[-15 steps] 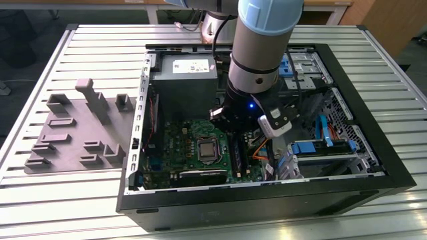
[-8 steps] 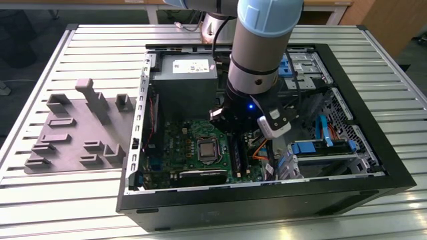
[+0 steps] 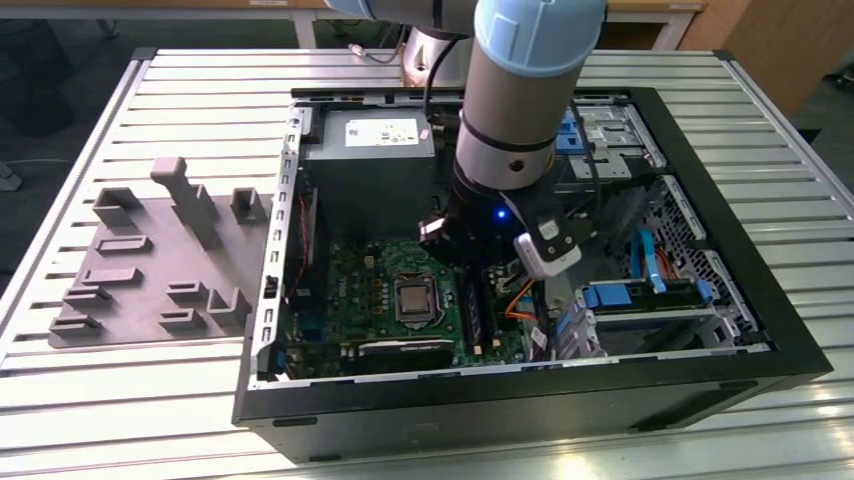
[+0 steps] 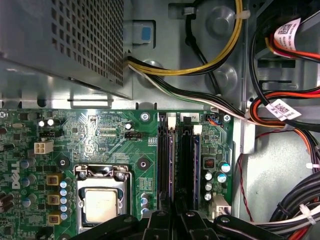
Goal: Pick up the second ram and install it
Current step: 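Insert the second ram into the second slot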
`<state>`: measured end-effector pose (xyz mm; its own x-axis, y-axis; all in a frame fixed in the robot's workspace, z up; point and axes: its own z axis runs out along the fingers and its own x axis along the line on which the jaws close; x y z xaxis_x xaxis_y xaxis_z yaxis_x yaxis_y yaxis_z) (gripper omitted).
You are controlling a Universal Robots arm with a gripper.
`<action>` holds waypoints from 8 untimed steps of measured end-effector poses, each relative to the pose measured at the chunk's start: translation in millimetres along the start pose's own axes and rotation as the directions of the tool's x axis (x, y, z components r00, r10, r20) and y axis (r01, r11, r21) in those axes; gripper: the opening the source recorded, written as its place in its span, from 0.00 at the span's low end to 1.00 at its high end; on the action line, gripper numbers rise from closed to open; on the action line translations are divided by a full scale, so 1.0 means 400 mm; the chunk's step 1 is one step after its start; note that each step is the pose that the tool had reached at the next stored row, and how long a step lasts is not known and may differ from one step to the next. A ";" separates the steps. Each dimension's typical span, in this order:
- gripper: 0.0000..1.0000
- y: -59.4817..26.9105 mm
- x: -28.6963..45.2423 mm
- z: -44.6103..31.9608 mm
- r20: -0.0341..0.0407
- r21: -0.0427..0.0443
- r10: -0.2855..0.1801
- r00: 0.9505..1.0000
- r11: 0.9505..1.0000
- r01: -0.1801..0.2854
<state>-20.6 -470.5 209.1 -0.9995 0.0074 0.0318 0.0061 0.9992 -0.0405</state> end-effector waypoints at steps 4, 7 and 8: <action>0.14 0.000 0.000 0.007 0.000 0.000 0.000 1.000 1.000 0.000; 0.14 0.000 0.000 0.007 0.000 0.000 0.000 1.000 1.000 0.000; 0.14 0.000 0.000 0.007 0.000 0.000 0.000 1.000 1.000 0.000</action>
<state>-20.6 -470.5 206.4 -0.9995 0.0074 0.0319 0.0061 0.9991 -0.0408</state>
